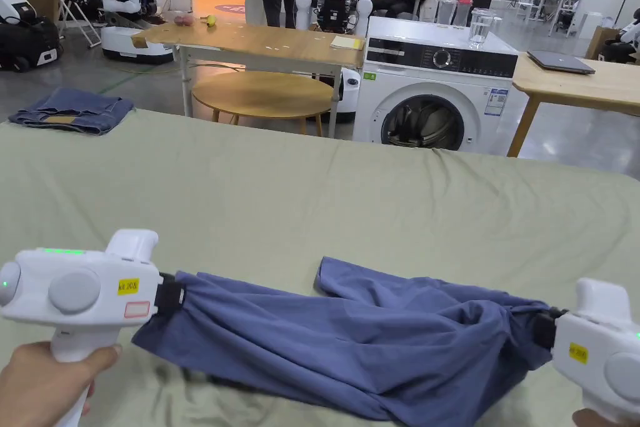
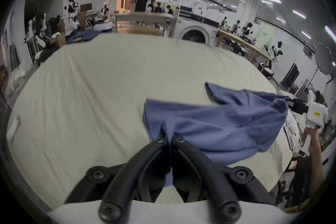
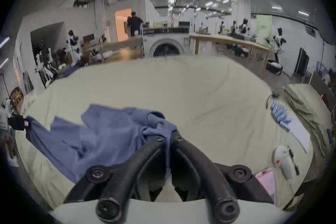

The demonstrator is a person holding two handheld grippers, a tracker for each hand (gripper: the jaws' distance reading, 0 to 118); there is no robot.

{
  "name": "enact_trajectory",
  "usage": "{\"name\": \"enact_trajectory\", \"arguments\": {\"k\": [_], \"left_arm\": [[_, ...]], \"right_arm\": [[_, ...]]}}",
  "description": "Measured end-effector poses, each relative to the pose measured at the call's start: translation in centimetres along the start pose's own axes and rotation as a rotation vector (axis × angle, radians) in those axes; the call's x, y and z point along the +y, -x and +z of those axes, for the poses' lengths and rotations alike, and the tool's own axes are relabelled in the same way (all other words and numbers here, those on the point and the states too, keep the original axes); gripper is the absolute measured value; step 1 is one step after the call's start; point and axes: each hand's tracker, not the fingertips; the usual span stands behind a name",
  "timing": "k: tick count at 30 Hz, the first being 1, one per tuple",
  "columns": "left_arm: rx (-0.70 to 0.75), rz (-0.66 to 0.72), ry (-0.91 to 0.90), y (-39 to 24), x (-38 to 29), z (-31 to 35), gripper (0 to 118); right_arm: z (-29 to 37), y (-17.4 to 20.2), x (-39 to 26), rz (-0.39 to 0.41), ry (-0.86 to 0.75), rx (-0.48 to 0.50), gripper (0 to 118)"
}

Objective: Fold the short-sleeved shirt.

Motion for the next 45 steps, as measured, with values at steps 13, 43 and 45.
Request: {"name": "enact_trajectory", "arguments": {"k": [13, 43, 45], "left_arm": [[0.057, 0.049, -0.277, 1.9, 13.8, 6.7, 0], [0.157, 0.035, -0.351, 6.6, 25.5, 7.1, 0], [0.149, 0.037, -0.316, 7.0, 22.3, 6.2, 0]], "right_arm": [[2.6, -0.6, 12.1, 0.008, -0.193, -0.038, 0], [-0.7, 3.6, 24.8, 0.153, -0.309, -0.092, 0], [-1.1, 3.4, 21.5, 0.161, -0.274, -0.089, 0]]}}
